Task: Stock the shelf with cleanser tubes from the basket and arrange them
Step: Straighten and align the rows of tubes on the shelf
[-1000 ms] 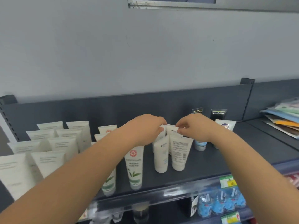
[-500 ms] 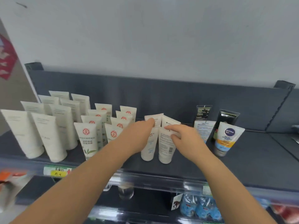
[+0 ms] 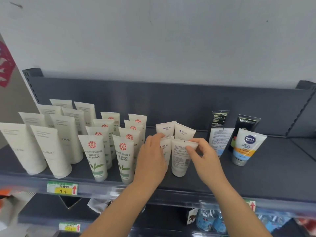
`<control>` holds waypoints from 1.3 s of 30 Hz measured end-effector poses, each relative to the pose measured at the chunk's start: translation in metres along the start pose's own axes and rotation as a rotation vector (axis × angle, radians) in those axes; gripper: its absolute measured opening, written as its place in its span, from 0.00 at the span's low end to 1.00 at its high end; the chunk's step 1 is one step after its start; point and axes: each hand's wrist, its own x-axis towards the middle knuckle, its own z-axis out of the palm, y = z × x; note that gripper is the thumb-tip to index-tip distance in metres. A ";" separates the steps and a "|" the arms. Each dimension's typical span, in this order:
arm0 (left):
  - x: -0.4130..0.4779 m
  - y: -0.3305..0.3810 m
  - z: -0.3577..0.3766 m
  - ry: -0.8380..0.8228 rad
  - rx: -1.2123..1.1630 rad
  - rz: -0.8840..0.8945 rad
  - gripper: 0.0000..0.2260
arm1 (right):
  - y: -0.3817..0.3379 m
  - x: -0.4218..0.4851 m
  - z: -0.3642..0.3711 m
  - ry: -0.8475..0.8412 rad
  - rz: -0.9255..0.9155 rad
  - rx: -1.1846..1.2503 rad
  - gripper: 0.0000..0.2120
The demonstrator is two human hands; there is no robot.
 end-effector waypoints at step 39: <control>-0.030 -0.048 0.025 -0.284 -0.695 -0.237 0.14 | 0.010 -0.033 -0.059 -0.391 -0.023 0.121 0.36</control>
